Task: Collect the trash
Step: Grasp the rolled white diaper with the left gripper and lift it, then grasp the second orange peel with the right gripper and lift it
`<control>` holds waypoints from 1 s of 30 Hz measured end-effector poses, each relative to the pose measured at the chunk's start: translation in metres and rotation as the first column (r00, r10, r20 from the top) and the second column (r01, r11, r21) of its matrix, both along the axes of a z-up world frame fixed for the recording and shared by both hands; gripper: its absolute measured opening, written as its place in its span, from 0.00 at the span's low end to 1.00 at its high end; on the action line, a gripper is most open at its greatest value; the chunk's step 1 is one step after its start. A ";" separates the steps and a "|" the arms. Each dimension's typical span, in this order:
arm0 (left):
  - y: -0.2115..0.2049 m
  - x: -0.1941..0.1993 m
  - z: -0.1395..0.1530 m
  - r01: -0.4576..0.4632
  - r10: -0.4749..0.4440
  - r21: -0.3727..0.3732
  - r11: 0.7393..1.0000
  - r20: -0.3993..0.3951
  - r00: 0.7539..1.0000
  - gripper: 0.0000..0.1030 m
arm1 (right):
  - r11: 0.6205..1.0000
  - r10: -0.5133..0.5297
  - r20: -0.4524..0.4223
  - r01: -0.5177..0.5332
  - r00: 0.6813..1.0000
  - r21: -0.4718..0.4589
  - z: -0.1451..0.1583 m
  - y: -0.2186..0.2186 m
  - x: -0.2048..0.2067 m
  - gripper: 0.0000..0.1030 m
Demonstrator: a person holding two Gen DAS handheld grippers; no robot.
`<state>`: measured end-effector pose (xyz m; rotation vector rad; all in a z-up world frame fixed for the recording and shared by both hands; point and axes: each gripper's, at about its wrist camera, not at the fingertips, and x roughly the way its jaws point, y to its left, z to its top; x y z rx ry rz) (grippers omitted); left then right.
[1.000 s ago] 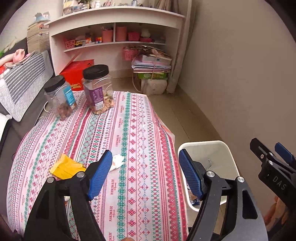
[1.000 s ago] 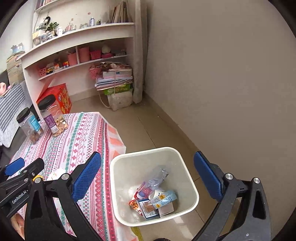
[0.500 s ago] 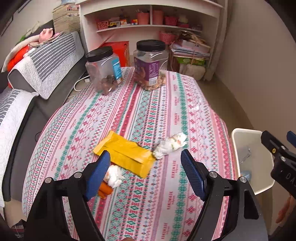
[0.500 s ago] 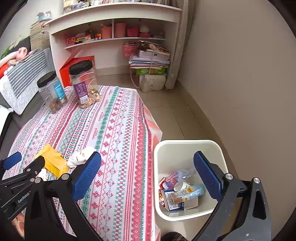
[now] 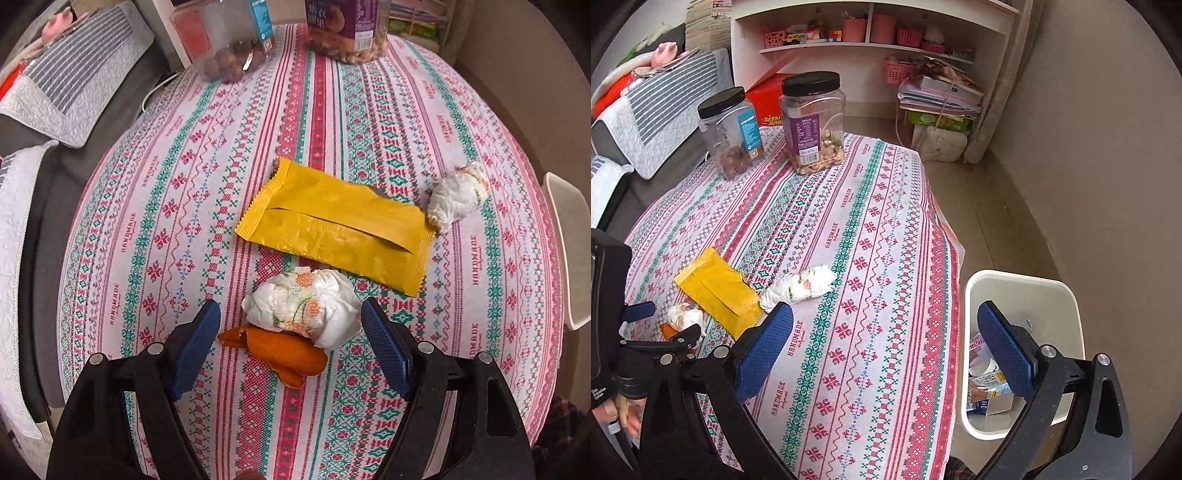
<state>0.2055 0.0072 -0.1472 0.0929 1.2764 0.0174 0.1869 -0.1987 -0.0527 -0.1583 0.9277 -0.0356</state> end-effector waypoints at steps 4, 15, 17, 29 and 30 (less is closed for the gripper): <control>0.004 0.003 -0.013 0.028 -0.028 -0.035 0.999 -0.024 0.999 0.67 | 1.000 0.023 -0.035 -0.023 0.999 -0.008 -0.009 0.011 0.006 0.93; 0.050 -0.006 0.043 0.003 0.003 -0.047 0.999 0.110 0.994 0.50 | 0.976 0.213 -0.147 -0.205 0.966 0.067 -0.036 0.070 0.013 0.93; 0.062 -0.007 0.058 -0.007 0.011 -0.031 0.999 0.128 0.992 0.50 | 0.962 0.270 -0.168 -0.258 0.948 0.092 -0.044 0.091 0.011 0.93; 0.124 -0.013 0.078 -0.113 0.129 -0.108 0.988 0.157 0.979 0.51 | 0.858 0.514 -0.272 -0.487 0.813 0.165 -0.103 0.194 -0.007 0.79; 0.128 -0.014 0.079 -0.117 0.135 -0.116 0.986 0.157 0.978 0.51 | 0.854 0.520 -0.279 -0.494 0.807 0.165 -0.107 0.198 -0.006 0.72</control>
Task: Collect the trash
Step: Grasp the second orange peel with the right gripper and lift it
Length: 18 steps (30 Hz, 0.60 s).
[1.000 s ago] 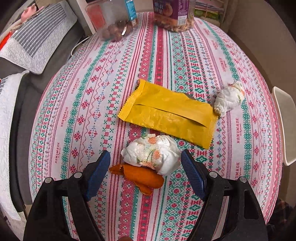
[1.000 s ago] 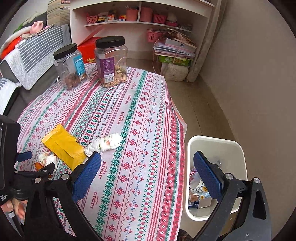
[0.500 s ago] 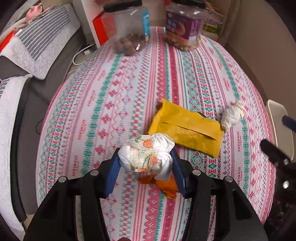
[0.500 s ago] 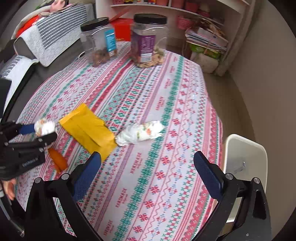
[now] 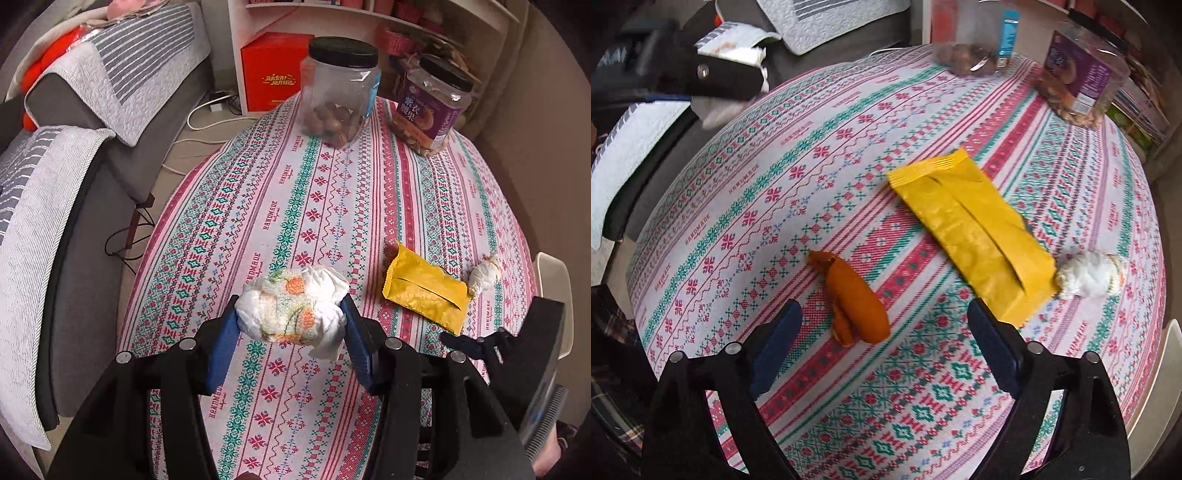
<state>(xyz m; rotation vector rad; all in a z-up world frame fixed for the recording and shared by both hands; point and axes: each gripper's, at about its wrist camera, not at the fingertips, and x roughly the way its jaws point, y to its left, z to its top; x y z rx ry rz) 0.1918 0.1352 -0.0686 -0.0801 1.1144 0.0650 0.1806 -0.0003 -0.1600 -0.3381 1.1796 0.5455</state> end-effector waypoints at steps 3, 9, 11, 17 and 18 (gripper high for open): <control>0.007 -0.002 -0.001 -0.009 0.009 -0.012 1.000 -0.004 1.000 0.51 | 1.000 0.022 0.044 -0.022 0.999 -0.013 -0.006 0.011 -0.002 0.59; 0.015 -0.003 -0.002 -0.040 0.040 -0.012 0.999 0.003 0.999 0.51 | 0.999 -0.007 0.057 0.004 0.998 0.045 0.007 0.009 0.005 0.16; 0.015 -0.003 0.000 -0.043 0.044 -0.016 0.999 0.014 0.999 0.51 | 0.997 -0.034 0.072 0.029 0.997 0.075 0.018 0.003 0.010 0.16; 0.007 -0.005 0.016 -0.041 0.042 -0.020 0.999 0.088 0.995 0.51 | 0.981 -0.113 0.160 0.084 0.981 0.176 0.064 -0.017 0.015 0.16; 0.005 -0.006 0.019 -0.039 0.040 -0.019 0.999 0.102 0.994 0.51 | 0.978 -0.127 0.180 0.093 0.975 0.186 0.071 -0.021 0.015 0.16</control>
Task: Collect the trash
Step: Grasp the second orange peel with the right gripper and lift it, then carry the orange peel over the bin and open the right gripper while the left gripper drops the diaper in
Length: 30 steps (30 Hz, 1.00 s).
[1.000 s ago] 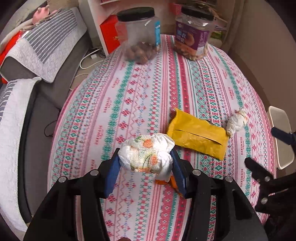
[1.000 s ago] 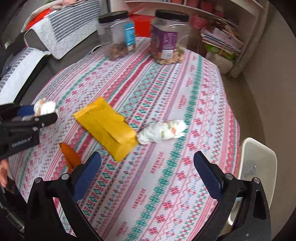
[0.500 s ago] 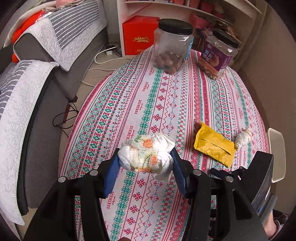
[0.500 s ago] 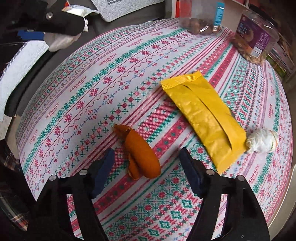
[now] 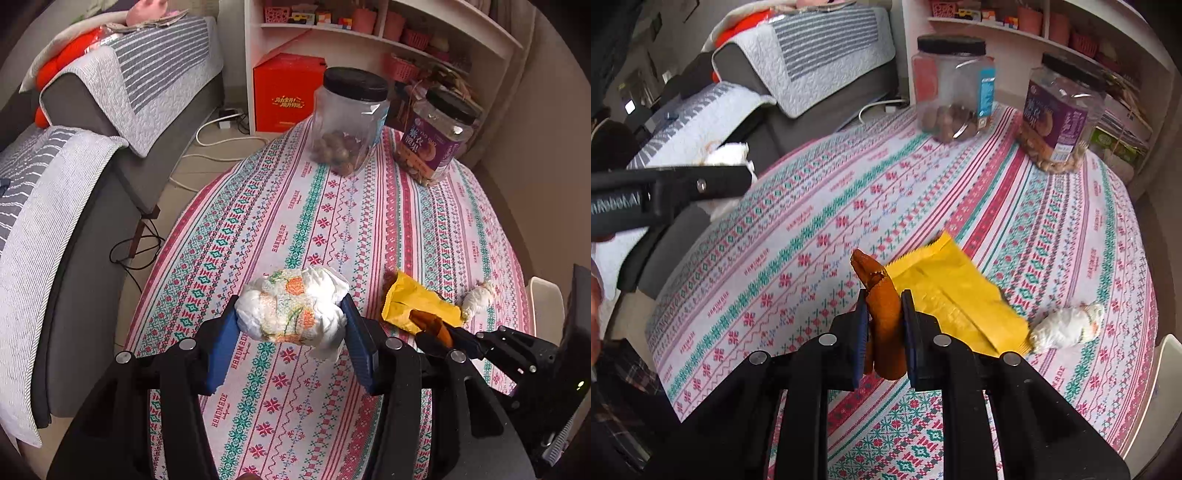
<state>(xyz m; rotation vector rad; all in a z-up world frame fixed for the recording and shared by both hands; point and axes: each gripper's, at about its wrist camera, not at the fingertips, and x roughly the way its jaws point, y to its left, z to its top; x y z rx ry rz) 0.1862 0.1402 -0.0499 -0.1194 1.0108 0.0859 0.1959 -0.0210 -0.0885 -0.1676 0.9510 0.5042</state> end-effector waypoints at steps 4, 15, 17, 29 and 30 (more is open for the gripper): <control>-0.012 -0.002 0.009 0.008 -0.009 0.015 1.000 0.053 0.999 0.51 | 0.998 -0.055 0.067 0.053 0.996 0.036 0.024 -0.016 0.004 0.16; -0.058 -0.004 0.026 0.062 -0.065 0.022 0.998 0.150 0.987 0.51 | 0.983 -0.177 0.131 0.167 0.976 0.079 0.051 -0.065 0.005 0.16; -0.066 -0.004 0.026 0.074 -0.077 0.022 0.997 0.155 0.985 0.51 | 0.980 -0.190 0.138 0.180 0.972 0.079 0.053 -0.072 0.004 0.16; -0.114 -0.004 0.031 0.139 -0.139 0.016 0.990 0.176 0.975 0.51 | 0.961 -0.276 0.172 0.267 0.946 0.072 0.065 -0.120 -0.001 0.16; -0.117 -0.003 0.032 0.144 -0.144 0.015 0.990 0.178 0.973 0.51 | 0.959 -0.283 0.176 0.275 0.943 0.070 0.066 -0.125 -0.001 0.16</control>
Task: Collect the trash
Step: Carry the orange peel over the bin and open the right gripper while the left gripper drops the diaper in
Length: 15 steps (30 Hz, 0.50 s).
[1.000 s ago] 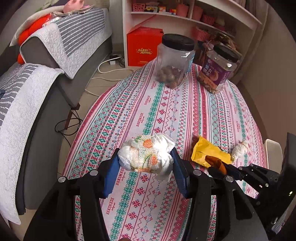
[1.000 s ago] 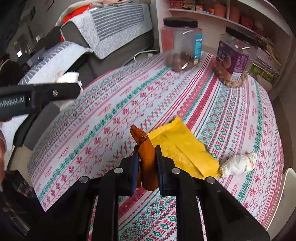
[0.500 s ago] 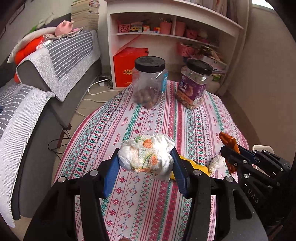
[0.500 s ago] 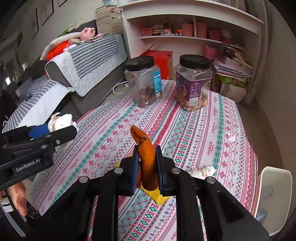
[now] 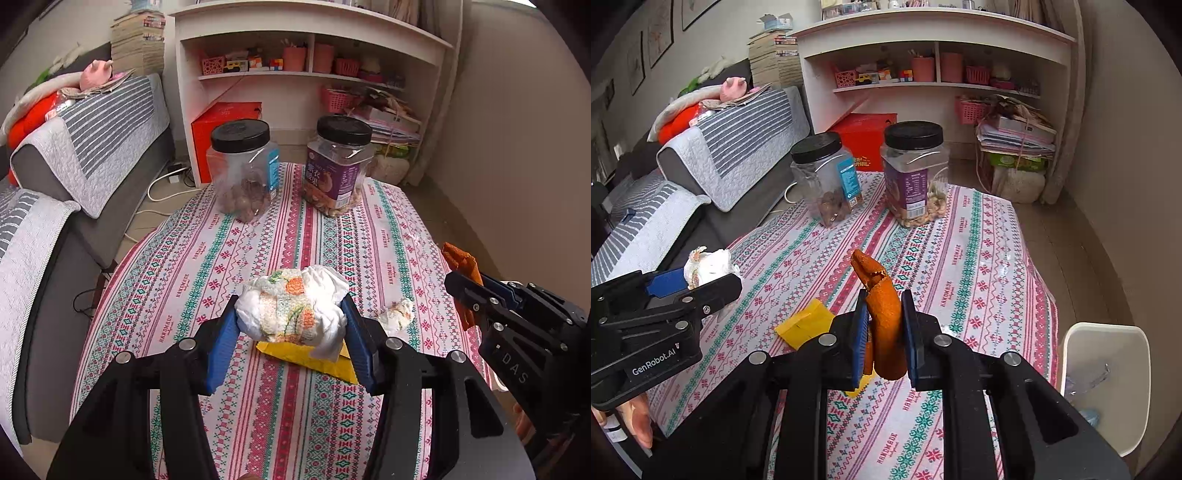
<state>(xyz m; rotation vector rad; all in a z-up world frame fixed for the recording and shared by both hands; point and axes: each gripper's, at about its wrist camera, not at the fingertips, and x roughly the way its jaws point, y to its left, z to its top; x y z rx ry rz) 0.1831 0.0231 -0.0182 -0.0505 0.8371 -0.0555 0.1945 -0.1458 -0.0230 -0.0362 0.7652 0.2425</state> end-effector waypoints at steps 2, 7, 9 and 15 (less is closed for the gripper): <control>-0.007 0.001 0.001 0.011 -0.011 -0.002 1.000 0.005 1.000 0.51 | 1.000 -0.016 0.006 0.016 1.000 -0.004 0.002 -0.009 -0.001 0.16; -0.024 0.001 0.002 0.040 -0.040 -0.003 0.999 0.011 0.999 0.51 | 0.998 -0.057 0.013 0.057 0.998 -0.010 0.005 -0.031 -0.003 0.16; -0.030 0.001 0.001 0.050 -0.050 -0.004 0.999 0.012 0.999 0.51 | 0.997 -0.074 0.017 0.074 0.997 -0.016 0.006 -0.039 -0.004 0.16; -0.053 0.001 0.000 0.081 -0.081 -0.005 0.997 0.016 0.997 0.51 | 0.990 -0.136 0.031 0.137 0.990 -0.031 0.011 -0.070 -0.009 0.16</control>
